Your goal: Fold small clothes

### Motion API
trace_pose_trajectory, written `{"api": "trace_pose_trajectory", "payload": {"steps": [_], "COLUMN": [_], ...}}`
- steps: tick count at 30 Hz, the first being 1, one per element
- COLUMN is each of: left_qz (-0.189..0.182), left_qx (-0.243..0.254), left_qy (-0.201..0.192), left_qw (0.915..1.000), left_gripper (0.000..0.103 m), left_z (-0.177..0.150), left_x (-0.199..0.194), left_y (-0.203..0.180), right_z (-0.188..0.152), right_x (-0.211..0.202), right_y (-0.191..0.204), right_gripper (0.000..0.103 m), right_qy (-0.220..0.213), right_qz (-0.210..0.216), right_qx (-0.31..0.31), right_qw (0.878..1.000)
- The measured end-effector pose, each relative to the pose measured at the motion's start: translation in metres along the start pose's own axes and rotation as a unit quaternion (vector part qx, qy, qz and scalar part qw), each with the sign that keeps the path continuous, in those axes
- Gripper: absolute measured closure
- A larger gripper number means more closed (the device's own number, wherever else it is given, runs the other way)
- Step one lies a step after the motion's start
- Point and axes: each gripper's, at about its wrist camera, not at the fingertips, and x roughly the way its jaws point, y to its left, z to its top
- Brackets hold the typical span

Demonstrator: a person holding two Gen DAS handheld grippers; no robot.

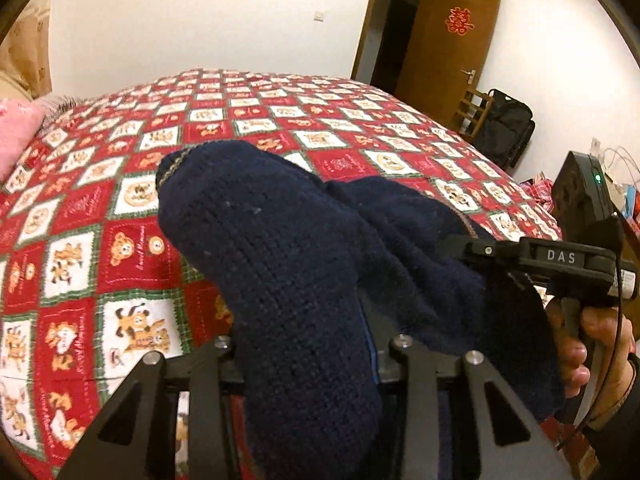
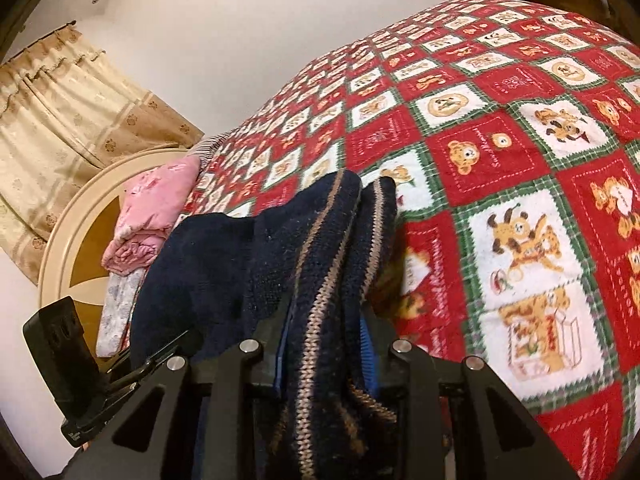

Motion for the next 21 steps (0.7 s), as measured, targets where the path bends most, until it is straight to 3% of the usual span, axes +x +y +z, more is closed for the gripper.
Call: {"api": "trace_pose_trajectory", "payload": {"steps": [11,21], "left_qz": [-0.01,0.002], "left_qx": [-0.01,-0.026], "left_qy": [-0.014,-0.023], "left_qw": [0.9998,0.9994], "left_gripper": [0.064,0.065], "left_z": [-0.014,-0.032], "left_x": [-0.05,-0.096], "left_y": [-0.002,0.006], "right_z": [-0.029,-0.057], "right_x": [-0.036,-0.047], "right_y": [0.033,0.069], "right_gripper": [0.074,0.074], "right_qy": [-0.011,-0.004], "right_qz": [0.029,0.053], "right_qx": [-0.013,-0.017], "right_qw": [0.999,0.998]}}
